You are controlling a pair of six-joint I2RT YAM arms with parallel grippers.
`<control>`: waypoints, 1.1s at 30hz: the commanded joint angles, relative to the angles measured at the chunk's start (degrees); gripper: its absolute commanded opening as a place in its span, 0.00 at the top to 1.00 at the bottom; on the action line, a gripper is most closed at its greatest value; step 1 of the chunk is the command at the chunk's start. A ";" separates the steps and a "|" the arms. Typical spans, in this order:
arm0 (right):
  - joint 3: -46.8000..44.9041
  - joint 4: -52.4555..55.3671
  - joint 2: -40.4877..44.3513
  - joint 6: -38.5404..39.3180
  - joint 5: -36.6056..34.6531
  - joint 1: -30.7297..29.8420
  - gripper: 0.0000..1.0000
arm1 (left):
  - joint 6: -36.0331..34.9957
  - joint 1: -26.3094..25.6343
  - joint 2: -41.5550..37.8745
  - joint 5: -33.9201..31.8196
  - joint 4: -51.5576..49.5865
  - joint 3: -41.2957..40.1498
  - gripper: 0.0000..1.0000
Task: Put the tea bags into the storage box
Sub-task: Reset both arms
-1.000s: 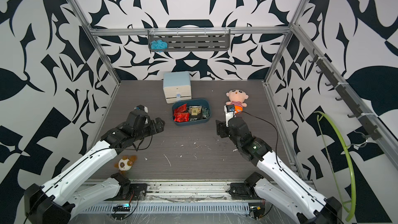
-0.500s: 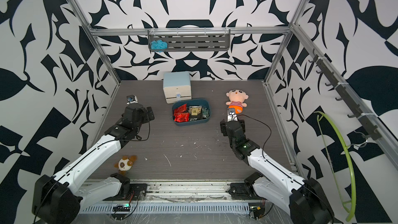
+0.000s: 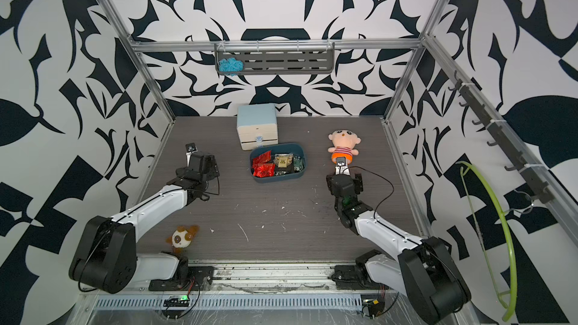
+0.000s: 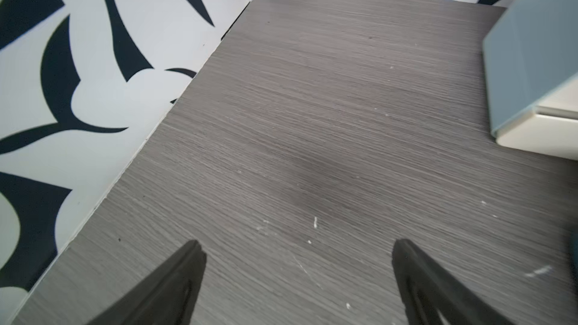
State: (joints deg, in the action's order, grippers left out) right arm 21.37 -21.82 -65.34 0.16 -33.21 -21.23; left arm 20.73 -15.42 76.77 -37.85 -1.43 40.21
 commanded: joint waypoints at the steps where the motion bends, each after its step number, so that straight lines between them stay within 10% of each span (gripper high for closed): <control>1: -0.36 -4.14 -1.13 0.24 -0.15 1.97 0.18 | -1.03 3.10 -2.25 1.84 4.80 -2.24 0.00; 13: -1.08 -14.26 -10.53 1.68 -2.83 3.39 0.07 | -6.54 6.00 5.57 -1.47 18.03 -7.40 0.00; 33: -3.24 -32.81 -21.95 -0.18 11.95 12.92 0.04 | -17.40 12.52 12.33 25.99 53.88 -19.11 0.00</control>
State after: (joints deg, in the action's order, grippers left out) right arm 18.35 -51.05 -87.33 3.36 -25.89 -10.20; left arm 5.26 -2.96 88.55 -16.56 46.52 21.45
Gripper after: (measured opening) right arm 0.960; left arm 0.998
